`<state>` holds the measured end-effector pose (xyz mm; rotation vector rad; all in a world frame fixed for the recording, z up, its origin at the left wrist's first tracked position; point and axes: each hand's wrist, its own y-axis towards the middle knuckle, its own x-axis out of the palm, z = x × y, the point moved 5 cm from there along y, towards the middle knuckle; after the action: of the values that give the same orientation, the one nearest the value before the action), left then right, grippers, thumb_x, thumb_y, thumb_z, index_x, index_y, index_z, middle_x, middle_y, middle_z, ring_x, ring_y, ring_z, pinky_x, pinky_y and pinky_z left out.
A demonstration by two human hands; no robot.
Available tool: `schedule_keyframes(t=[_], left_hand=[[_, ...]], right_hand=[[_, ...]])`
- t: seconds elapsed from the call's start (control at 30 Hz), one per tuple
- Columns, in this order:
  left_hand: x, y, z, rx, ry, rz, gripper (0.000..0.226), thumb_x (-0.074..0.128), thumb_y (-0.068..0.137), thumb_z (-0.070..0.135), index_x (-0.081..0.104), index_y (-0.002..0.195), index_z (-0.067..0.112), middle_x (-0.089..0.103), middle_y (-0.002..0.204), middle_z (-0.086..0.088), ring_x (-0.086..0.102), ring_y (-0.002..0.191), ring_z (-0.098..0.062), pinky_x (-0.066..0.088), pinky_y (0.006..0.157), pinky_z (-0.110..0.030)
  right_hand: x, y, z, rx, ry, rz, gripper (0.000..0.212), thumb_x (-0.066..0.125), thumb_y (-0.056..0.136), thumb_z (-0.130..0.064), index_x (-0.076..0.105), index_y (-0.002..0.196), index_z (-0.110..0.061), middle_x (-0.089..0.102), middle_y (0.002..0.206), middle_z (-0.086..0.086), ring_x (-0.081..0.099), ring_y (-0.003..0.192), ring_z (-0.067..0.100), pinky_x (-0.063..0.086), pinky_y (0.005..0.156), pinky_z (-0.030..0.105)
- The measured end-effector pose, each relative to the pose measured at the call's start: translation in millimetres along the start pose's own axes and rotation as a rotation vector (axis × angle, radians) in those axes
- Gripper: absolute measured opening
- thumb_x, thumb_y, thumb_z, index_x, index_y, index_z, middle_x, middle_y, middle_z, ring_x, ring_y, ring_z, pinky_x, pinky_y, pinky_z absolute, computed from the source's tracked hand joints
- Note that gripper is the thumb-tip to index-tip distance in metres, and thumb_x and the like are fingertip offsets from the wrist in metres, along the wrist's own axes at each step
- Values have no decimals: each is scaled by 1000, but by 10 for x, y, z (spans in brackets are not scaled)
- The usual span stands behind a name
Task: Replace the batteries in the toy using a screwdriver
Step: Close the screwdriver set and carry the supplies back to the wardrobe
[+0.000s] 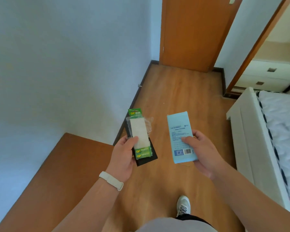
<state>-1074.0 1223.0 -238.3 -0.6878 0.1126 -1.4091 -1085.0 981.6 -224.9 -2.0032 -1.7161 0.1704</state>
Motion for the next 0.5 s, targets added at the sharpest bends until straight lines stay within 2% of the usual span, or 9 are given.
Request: schedule_keyframes(t=[0.1,0.2,0.4,0.5], left_hand=[[599,234,-44,1,63,-35,26,57,100,15,62,125,12,74,116,-10,72,104,-26,59,76,-38],[1186,442,-108,7,98,-64,25,59,99,17,63,123,12,75,113,-8,74,99,-23,59,71,-34],[2258,757,-238,-7,165,-163,26,58,99,18,62,124,12,75,110,-8,74,99,-23,59,76,-37],[2719,870,-295,-29,197,-219,25,57,100,18,61,124,14,75,109,-7,74,99,-21,59,77,-36]], right_hand=[[-532,167,-198,-24,20,50,21,65,93,-10,61,113,-15,76,102,5,75,89,25,60,65,36],[-1053,336,-391,-46,31,90,20,65,92,-12,62,112,-16,76,103,3,75,91,24,59,66,33],[-1952,612,-786,-90,67,163,22,68,90,-16,61,111,-18,75,108,3,74,97,25,59,84,47],[-2291,685,-931,-104,91,207,25,68,88,-17,61,113,-20,74,109,3,73,99,26,58,88,51]])
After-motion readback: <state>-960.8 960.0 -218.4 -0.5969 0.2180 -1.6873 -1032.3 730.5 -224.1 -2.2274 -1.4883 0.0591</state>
